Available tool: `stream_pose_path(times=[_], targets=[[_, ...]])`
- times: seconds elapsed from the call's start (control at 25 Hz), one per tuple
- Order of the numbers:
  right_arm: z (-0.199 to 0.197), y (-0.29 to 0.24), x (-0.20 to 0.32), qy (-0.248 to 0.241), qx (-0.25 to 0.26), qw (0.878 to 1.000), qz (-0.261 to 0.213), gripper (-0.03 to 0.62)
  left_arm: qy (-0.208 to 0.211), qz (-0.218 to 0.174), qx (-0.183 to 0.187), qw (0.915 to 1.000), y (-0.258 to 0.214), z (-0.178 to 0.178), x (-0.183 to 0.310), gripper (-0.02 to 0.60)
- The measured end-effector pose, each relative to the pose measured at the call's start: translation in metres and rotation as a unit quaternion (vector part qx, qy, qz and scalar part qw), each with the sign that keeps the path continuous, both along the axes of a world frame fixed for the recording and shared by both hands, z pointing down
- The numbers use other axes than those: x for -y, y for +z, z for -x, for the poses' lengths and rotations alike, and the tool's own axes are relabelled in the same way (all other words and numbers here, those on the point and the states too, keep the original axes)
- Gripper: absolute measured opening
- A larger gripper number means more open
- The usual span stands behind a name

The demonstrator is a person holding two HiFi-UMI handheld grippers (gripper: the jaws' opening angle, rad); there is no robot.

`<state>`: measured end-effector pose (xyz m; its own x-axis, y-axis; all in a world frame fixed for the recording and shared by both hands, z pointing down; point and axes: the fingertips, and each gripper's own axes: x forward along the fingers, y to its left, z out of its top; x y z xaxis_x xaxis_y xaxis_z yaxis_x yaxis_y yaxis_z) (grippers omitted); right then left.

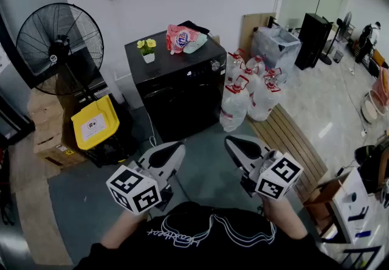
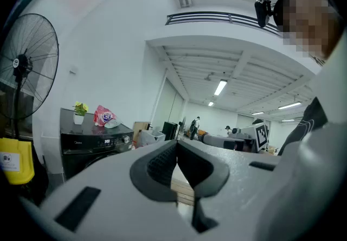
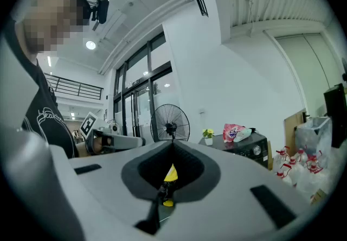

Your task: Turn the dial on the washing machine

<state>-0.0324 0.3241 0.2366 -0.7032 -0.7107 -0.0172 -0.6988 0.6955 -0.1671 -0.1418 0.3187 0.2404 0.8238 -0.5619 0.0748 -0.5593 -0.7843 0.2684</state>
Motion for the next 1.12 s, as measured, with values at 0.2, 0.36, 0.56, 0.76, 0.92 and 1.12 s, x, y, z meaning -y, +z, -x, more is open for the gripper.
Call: stream_pose_path(times=[0.2, 0.36, 0.56, 0.76, 0.92, 1.12], targets=[[-0.006, 0.002, -0.002, 0.007, -0.004, 1.0, 0.003, 0.003, -0.01, 0.005, -0.003, 0.9999, 0.002, 0.001, -0.001, 0.005], [-0.01, 0.006, -0.005, 0.009, -0.009, 1.0, 0.002, 0.005, -0.011, 0.01, -0.004, 0.9999, 0.007, -0.002, -0.003, 0.005], [-0.017, 0.008, -0.004, 0.02, -0.013, 1.0, -0.003, 0.06, -0.011, 0.011, 0.005, 0.9999, 0.007, -0.008, -0.003, 0.005], [-0.024, 0.008, -0.002, 0.027, -0.026, 0.999, -0.01, 0.169, -0.01, 0.014, 0.008, 0.9998, 0.004, -0.013, -0.002, 0.005], [-0.031, 0.012, 0.002, 0.037, -0.047, 0.998, -0.013, 0.258, -0.004, 0.018, 0.006, 0.9998, 0.006, -0.016, 0.001, 0.005], [-0.041, 0.008, 0.017, 0.056, -0.062, 0.996, -0.022, 0.347, -0.002, 0.022, 0.004, 0.9998, 0.009, -0.019, 0.015, 0.005]])
